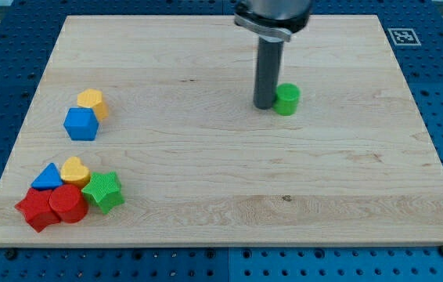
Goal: Move the arm to the center
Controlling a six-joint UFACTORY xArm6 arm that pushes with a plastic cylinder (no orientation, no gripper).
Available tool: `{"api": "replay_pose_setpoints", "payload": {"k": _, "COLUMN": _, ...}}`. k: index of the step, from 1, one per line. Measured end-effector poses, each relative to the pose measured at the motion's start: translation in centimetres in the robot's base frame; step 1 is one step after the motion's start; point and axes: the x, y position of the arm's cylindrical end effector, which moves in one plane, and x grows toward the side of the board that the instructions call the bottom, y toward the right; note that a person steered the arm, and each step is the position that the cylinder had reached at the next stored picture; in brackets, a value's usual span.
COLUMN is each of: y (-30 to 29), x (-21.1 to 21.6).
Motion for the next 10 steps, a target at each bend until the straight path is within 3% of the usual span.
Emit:
{"api": "replay_pose_setpoints", "payload": {"k": 6, "y": 15.2, "x": 1.3}}
{"api": "replay_pose_setpoints", "payload": {"k": 8, "y": 16.1, "x": 1.5}}
{"api": "replay_pose_setpoints", "payload": {"k": 10, "y": 11.4, "x": 3.6}}
